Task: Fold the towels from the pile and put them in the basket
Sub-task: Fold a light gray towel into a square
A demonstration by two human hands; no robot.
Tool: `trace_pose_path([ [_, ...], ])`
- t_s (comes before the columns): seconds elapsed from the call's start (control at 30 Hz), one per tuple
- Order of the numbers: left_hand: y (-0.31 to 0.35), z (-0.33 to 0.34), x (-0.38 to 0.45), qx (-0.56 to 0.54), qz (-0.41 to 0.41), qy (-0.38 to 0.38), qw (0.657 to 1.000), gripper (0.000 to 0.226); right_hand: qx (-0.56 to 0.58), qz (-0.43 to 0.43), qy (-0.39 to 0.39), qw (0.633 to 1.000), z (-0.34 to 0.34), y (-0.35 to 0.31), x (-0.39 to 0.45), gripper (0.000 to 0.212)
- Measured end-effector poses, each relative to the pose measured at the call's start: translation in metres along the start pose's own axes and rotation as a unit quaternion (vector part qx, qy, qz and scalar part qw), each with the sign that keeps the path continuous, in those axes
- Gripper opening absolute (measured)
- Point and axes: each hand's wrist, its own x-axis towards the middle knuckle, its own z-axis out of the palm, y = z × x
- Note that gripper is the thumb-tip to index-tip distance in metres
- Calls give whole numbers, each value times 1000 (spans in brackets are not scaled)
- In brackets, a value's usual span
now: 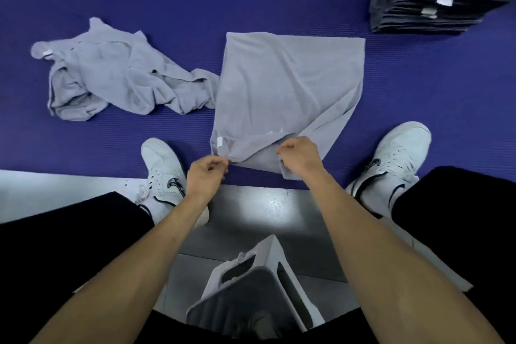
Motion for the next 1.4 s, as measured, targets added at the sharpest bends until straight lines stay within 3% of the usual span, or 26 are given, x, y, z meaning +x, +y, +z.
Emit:
trace_pose_path([
  [0.07, -9, -9, 4, 31, 5, 27, 999, 13, -11, 1, -2, 1000, 11, -3, 1, 24],
  [0.2, -10, -11, 8, 129, 91, 67, 985, 4, -40, -11, -7, 999, 28, 0, 8, 24],
  [0.27, -8, -8, 10, 157, 140, 77, 975, 12, -42, -7, -7, 999, 33, 3, 9, 22],
  [0.4, -9, -6, 17, 261, 229, -15, 938, 34, -55, -5, -3, 998, 37, -3, 7, 26],
  [0.5, -18, -10, 23, 286, 249, -41, 925, 25, -54, -10, 4, 998, 38, -9, 5, 26],
  [0.67, -22, -15, 24, 92, 143, 29, 985, 12, -29, -32, -20, 999, 40, -13, 5, 24],
  [0.8, -28, -16, 26, -35, 31, -4, 999, 13, -100, -148, -35, 983, 49, -15, -3, 24],
  [0.9, -23, -14, 28, -140, -51, -4, 989, 13, -179, -229, -46, 956, 59, -16, 0, 31],
  [1.1, -11, -10, 30, -293, -174, 0, 940, 19, -262, -249, -89, 928, 73, -12, 9, 20],
  [1.3, -10, -10, 28, -359, -185, -18, 915, 17, -237, -258, -112, 930, 80, -11, 14, 16],
  [1.4, -10, -10, 28, -316, -183, -30, 931, 15, -179, -247, -65, 950, 80, -13, 18, 8],
])
